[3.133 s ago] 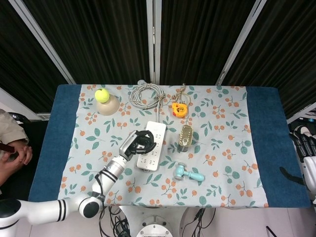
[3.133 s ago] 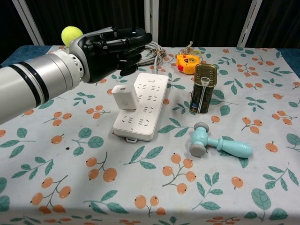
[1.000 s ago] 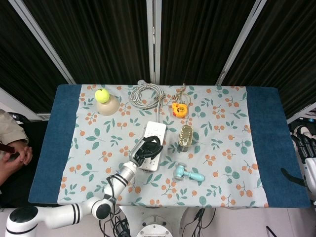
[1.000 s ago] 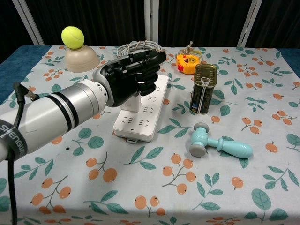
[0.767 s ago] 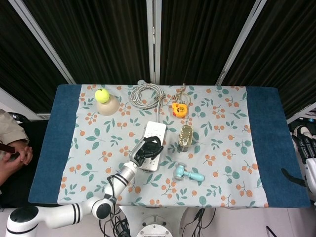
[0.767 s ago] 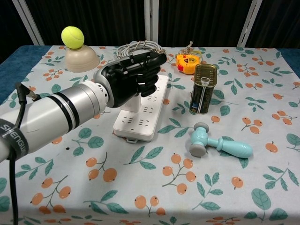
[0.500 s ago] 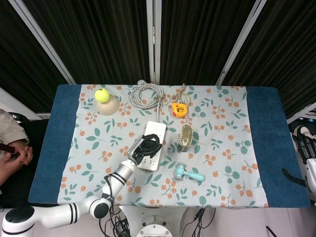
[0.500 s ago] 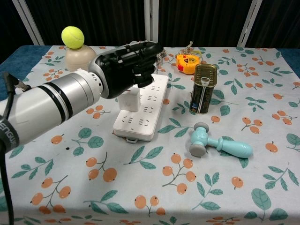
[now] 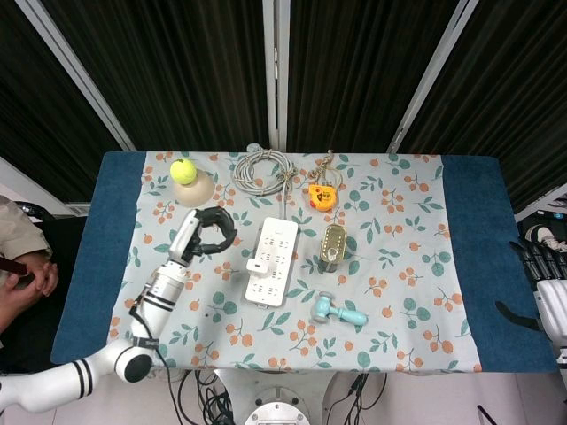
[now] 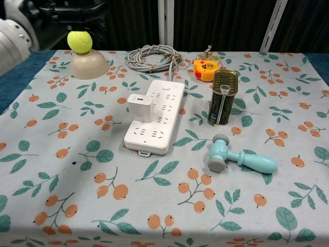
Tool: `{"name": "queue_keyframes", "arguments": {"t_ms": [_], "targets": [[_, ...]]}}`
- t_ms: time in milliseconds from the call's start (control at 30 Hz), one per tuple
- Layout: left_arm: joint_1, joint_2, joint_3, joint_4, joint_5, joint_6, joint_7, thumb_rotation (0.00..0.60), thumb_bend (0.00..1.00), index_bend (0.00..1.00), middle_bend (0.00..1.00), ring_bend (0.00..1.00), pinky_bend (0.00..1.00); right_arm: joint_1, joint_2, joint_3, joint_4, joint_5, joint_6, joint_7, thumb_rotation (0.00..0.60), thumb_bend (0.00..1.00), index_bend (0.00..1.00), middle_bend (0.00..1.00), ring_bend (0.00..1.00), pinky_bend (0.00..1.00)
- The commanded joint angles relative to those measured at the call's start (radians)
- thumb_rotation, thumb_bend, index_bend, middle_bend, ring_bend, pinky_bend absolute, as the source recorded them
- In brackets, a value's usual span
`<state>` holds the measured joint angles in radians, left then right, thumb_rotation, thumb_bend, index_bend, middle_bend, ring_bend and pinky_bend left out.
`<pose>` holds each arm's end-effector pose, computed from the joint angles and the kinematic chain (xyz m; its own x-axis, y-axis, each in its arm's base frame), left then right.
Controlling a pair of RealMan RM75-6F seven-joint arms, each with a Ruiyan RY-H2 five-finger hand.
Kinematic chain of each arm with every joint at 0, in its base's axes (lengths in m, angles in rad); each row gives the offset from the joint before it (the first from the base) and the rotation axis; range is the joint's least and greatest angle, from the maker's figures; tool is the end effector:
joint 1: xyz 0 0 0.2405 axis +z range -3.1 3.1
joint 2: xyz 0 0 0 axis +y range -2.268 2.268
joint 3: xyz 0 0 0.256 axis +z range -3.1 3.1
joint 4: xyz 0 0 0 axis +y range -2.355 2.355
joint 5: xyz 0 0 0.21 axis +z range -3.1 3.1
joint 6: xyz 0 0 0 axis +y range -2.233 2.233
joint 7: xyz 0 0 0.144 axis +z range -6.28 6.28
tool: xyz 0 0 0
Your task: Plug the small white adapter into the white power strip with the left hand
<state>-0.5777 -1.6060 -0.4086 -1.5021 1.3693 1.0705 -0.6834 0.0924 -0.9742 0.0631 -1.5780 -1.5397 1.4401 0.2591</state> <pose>-0.1234 0.3473 0.0253 -0.6005 0.3078 0.7380 0.7138 -0.2096 0.6683 -0.3214 -0.1873 0.2044 0.3236 -0.0277 0.9458 -0.9457 -0.0406 0.3224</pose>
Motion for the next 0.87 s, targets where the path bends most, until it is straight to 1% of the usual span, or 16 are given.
{"name": "queue_keyframes", "arguments": {"t_ms": [33,67,100,133,167,233,300,400,533,633,767,867], "targets": [[0.098,0.154,0.072,0.123,0.068,0.179,0.462,0.600,0.25,0.35,0.45,0.32,0.26,0.022,-0.011,-0.002,0.025,-0.010,-0.026,0.024,0.600,0.11,0.00,0.00,0.00,0.00],[0.111,0.175,0.086,0.129,0.072,0.193,0.536,0.600,0.17,0.31,0.39,0.26,0.20,0.027,-0.014,-0.001,0.030,-0.011,-0.031,0.028,0.600,0.11,0.00,0.00,0.00,0.00],[0.126,0.197,0.099,0.127,0.069,0.203,0.606,0.600,0.13,0.30,0.36,0.23,0.16,0.032,-0.016,-0.001,0.033,-0.011,-0.038,0.032,0.600,0.11,0.00,0.00,0.00,0.00],[0.146,0.227,0.116,0.109,0.059,0.209,0.686,0.600,0.09,0.27,0.32,0.18,0.11,0.038,-0.021,0.001,0.038,-0.011,-0.044,0.034,0.600,0.10,0.00,0.00,0.00,0.00],[0.161,0.251,0.128,0.089,0.049,0.211,0.735,0.600,0.05,0.25,0.27,0.13,0.05,0.043,-0.025,0.002,0.042,-0.011,-0.048,0.034,0.600,0.10,0.00,0.00,0.00,0.00],[0.194,0.305,0.156,0.036,0.021,0.210,0.837,0.600,0.03,0.22,0.21,0.08,0.01,0.052,-0.035,0.005,0.050,-0.010,-0.055,0.032,0.600,0.09,0.00,0.00,0.00,0.00],[0.225,0.346,0.177,-0.020,-0.007,0.220,0.897,0.600,0.02,0.19,0.15,0.03,0.00,0.060,-0.042,0.004,0.053,-0.009,-0.066,0.026,0.600,0.07,0.00,0.00,0.00,0.00],[0.267,0.381,0.208,-0.069,-0.012,0.255,0.927,0.600,0.01,0.18,0.13,0.01,0.00,0.066,-0.046,0.002,0.051,-0.011,-0.071,0.020,0.600,0.06,0.00,0.00,0.00,0.00],[0.326,0.396,0.253,-0.095,0.008,0.319,0.917,0.600,0.01,0.18,0.13,0.01,0.00,0.064,-0.055,-0.003,0.048,-0.012,-0.066,0.010,0.600,0.06,0.00,0.00,0.00,0.00],[0.369,0.404,0.289,-0.122,0.015,0.360,0.939,0.600,0.01,0.18,0.13,0.01,0.00,0.060,-0.066,-0.007,0.050,-0.014,-0.057,-0.002,0.600,0.06,0.00,0.00,0.00,0.00],[0.418,0.407,0.323,-0.154,0.029,0.416,0.959,0.600,0.01,0.13,0.10,0.01,0.00,0.049,-0.080,-0.014,0.047,-0.010,-0.045,-0.016,0.600,0.06,0.00,0.00,0.00,0.00],[0.447,0.407,0.345,-0.177,0.039,0.445,0.974,0.600,0.01,0.12,0.09,0.00,0.00,0.041,-0.088,-0.015,0.040,-0.007,-0.030,-0.028,0.600,0.06,0.00,0.00,0.00,0.00]]}}
